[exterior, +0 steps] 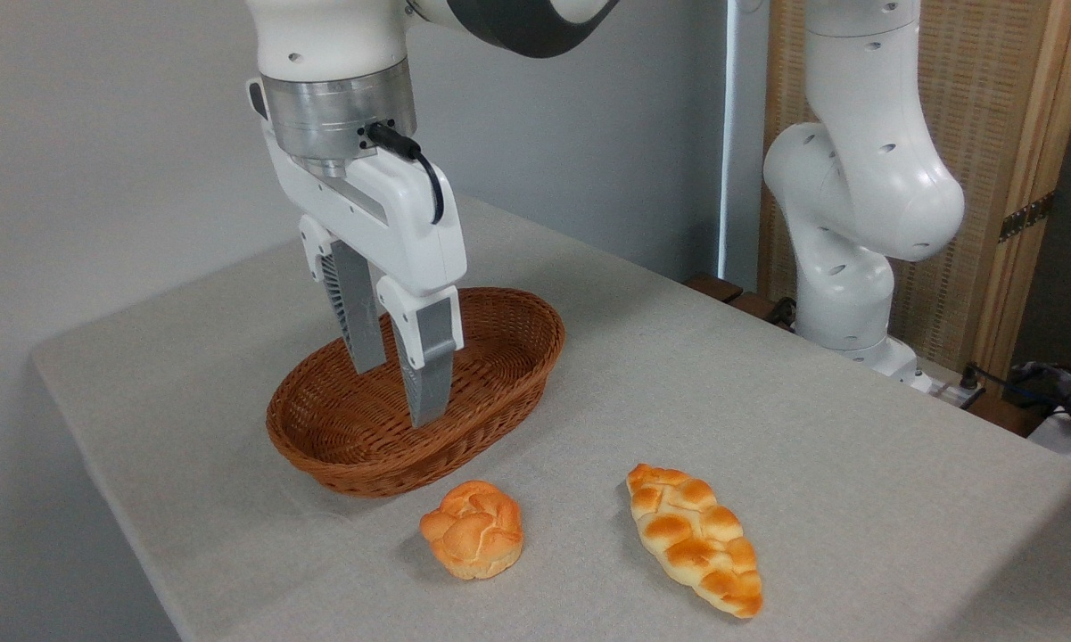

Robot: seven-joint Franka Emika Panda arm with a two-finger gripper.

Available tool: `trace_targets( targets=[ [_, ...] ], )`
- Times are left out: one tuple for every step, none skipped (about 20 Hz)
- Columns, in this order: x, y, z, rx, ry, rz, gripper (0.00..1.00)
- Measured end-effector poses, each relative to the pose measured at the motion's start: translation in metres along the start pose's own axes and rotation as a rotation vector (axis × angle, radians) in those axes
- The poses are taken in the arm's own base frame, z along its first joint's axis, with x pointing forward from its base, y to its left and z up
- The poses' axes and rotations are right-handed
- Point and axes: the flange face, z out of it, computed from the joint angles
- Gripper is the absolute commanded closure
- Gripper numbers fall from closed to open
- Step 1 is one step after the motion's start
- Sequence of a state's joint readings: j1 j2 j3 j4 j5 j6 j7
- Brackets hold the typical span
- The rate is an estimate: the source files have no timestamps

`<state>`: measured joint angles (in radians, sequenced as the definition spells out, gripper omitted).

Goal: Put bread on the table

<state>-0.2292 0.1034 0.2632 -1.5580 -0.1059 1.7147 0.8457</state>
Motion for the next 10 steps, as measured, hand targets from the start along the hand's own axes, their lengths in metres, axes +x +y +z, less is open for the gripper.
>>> trace_targets(
  targets=[
    [0.0017,0.0000,-0.0013,-0.002,0.019,-0.002,0.00],
    [0.0032,-0.0002,-0.0023,-0.001,0.035,-0.004,0.00],
    [0.0039,-0.0003,-0.0028,-0.001,0.043,-0.005,0.00],
    [0.0042,-0.0002,-0.0029,-0.001,0.045,-0.005,0.00],
    [0.0042,-0.0002,-0.0029,-0.001,0.045,-0.004,0.00],
    [0.0042,-0.0002,-0.0029,-0.001,0.045,-0.004,0.00],
    [0.0042,-0.0002,-0.0030,-0.001,0.046,-0.004,0.00],
    [0.0042,-0.0001,-0.0033,-0.001,0.046,-0.004,0.00],
    [0.0041,0.0001,-0.0039,-0.001,0.048,-0.004,0.00],
    [0.0039,0.0003,-0.0047,-0.001,0.049,-0.004,0.00]
  ],
)
